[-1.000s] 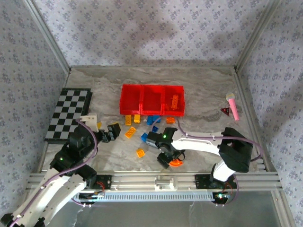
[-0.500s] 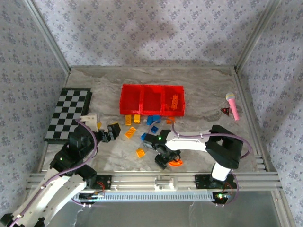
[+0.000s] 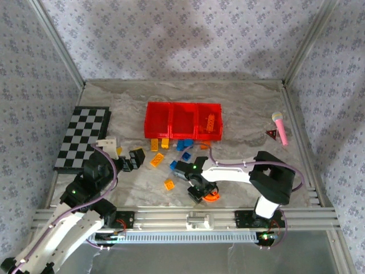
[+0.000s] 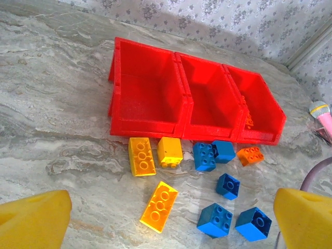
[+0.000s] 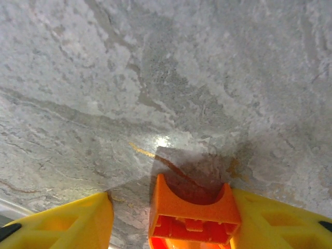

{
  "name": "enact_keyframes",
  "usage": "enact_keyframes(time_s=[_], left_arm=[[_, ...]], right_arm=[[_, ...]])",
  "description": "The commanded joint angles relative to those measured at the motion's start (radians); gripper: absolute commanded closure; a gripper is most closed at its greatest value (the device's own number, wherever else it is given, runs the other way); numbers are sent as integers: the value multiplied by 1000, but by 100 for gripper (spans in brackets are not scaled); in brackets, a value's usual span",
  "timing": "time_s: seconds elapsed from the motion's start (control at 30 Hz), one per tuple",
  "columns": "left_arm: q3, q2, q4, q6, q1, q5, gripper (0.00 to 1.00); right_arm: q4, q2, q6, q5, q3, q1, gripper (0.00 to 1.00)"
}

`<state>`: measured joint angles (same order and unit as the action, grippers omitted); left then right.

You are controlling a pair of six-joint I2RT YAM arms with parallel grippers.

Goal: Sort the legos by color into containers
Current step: Pick up the lego from the bottom-center of the table.

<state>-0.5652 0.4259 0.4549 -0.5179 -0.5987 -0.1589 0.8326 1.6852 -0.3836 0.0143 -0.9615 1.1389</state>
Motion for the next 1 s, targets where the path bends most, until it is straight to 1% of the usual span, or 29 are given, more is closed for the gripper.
enact_keyframes(time_s=[0.0,0.17,0.23,0.37,0.47,0.57,0.67,0.8,0.87,0.97], left_arm=[[-18,-10,23,-4,-9,-23,0],[-17,-10,25,-5,-8,-29,0],[-15,-10,23,-7,-7,-33,0],[-15,-9,21,-5,-8,-37,0],[-18,-8,21,-4,-8,-37,0],[-15,-6,27,-8,-8,-53,0],[-8,9,17,-8,-9,-64,0],[-12,47,6,-8,-8,-50,0],[-15,61,2,-5,-8,-45,0],[-18,72,1,2,-9,-47,0]], right_arm=[[-1,50,-33,-29,75,-9,46],[8,48,-43,-64,80,-16,57],[15,50,-47,-113,67,-15,60],[48,50,-59,-127,42,-13,72],[92,18,-61,-160,0,-20,76],[126,-32,-44,-195,-54,-44,76],[119,-82,-15,-217,-110,-111,76],[79,-146,28,-211,-209,-249,79],[41,-168,50,-182,-280,-327,80],[-23,-174,80,-94,-361,-447,80]])
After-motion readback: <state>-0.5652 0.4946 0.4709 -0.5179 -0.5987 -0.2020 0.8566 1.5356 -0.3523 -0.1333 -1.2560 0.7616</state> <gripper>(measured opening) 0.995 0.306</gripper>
